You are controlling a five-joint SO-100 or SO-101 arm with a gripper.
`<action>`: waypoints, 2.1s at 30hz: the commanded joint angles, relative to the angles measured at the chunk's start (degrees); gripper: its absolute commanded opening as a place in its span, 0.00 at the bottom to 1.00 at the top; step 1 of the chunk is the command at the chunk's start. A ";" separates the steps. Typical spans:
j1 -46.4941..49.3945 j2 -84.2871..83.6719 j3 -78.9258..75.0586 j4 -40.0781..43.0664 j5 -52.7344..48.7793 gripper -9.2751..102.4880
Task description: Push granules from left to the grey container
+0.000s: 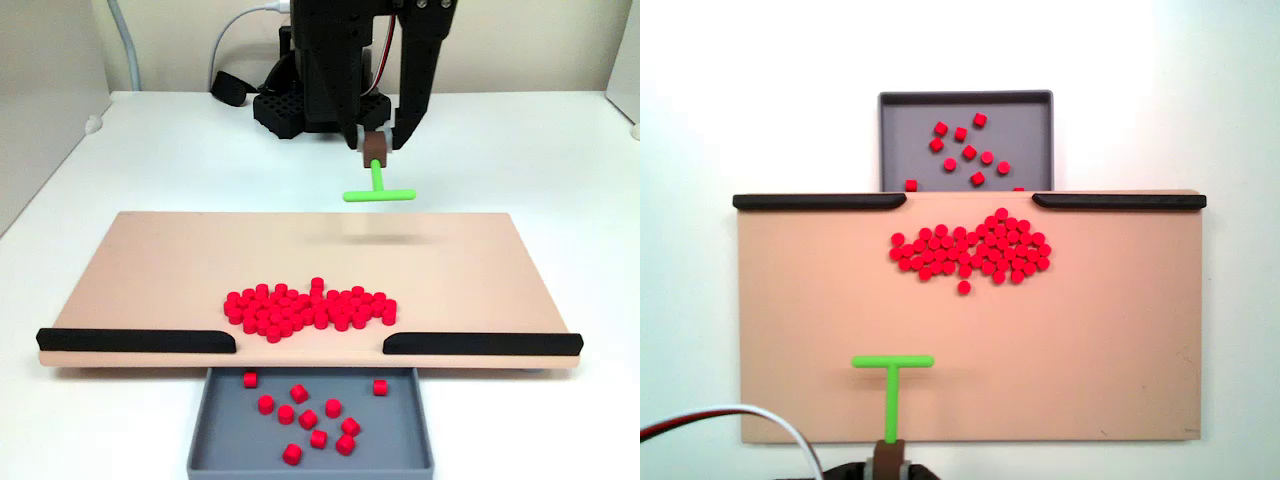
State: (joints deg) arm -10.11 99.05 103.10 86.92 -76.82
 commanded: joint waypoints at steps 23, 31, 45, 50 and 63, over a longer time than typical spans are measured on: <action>-10.11 -10.81 -15.12 -0.18 65.04 0.08; -9.76 -24.79 -33.84 0.88 77.34 0.08; -10.02 -37.79 -53.79 5.98 88.15 0.08; -9.76 -41.31 -56.07 6.59 90.62 0.08; -8.96 -51.24 -64.69 7.65 92.20 0.08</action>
State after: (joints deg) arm -19.69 47.46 40.61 94.31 15.03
